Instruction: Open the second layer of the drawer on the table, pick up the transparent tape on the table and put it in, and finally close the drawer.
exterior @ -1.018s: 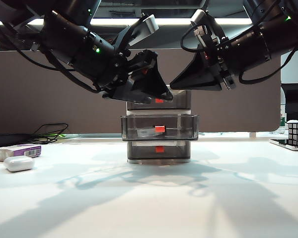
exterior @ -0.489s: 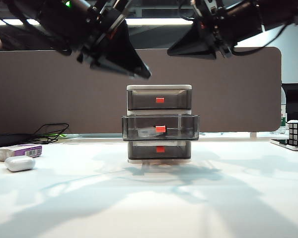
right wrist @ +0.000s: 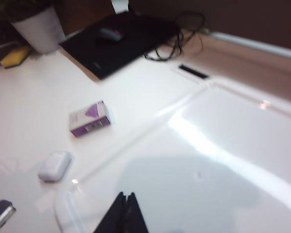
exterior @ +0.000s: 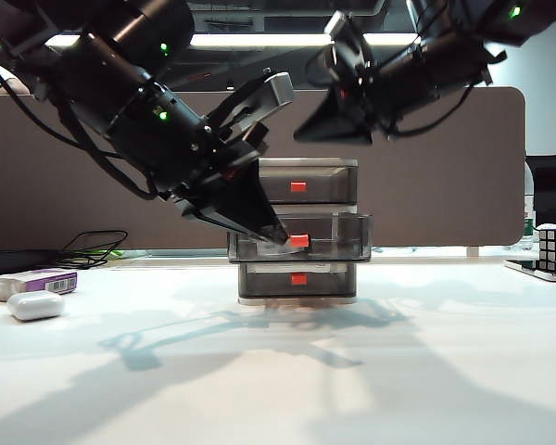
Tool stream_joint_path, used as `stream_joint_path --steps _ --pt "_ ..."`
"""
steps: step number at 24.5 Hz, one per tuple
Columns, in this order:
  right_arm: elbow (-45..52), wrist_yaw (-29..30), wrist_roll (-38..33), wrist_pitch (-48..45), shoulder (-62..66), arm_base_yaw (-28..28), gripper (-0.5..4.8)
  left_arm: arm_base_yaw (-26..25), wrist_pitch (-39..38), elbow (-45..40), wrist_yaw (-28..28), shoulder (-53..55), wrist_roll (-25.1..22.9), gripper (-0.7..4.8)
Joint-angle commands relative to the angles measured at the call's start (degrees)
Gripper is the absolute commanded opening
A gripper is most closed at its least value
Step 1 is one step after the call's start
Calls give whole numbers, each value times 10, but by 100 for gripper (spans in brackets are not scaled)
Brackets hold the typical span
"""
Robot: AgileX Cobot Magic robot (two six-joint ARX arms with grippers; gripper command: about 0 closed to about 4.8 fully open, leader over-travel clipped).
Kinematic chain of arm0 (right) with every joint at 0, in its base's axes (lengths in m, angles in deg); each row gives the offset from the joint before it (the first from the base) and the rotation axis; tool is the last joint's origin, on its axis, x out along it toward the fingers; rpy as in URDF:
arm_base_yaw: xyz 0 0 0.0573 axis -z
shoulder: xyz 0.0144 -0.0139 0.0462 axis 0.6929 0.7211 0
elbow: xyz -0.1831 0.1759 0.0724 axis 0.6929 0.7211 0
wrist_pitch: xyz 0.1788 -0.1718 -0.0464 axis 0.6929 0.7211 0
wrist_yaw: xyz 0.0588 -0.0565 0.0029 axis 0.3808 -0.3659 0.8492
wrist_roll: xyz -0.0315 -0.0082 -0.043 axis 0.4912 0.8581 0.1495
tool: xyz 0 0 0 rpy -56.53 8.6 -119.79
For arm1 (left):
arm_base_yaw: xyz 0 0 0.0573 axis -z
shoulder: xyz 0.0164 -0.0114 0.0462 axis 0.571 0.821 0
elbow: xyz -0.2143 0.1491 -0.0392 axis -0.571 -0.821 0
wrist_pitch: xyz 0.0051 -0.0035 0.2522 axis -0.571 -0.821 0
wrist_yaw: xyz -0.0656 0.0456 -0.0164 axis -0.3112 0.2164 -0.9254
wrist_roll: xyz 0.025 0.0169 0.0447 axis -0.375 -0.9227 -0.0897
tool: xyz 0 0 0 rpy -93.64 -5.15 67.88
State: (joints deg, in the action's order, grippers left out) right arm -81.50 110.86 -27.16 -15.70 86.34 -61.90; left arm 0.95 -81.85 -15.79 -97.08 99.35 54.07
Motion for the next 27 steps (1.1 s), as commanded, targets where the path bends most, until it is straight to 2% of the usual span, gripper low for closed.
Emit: stream_joint_path --steps 1,4,9,13,18,22,27 --pt "-1 -3 2 3 7 -1 -5 0 23 1 9 6 3 -5" --pt "-1 -20 2 20 17 -1 -5 0 37 0 28 8 5 -5" --pt "0 -28 16 45 22 -1 -5 0 94 1 97 8 5 -5" --pt "0 -28 22 50 22 -1 -5 -6 144 1 107 26 13 -5" --pt "0 -27 33 49 22 -1 -5 -9 150 1 109 47 14 -5" --pt "0 -28 42 50 22 -1 -5 -9 202 1 143 77 16 -5" --pt "0 -29 45 51 22 -1 -5 -9 224 1 178 89 25 -5"
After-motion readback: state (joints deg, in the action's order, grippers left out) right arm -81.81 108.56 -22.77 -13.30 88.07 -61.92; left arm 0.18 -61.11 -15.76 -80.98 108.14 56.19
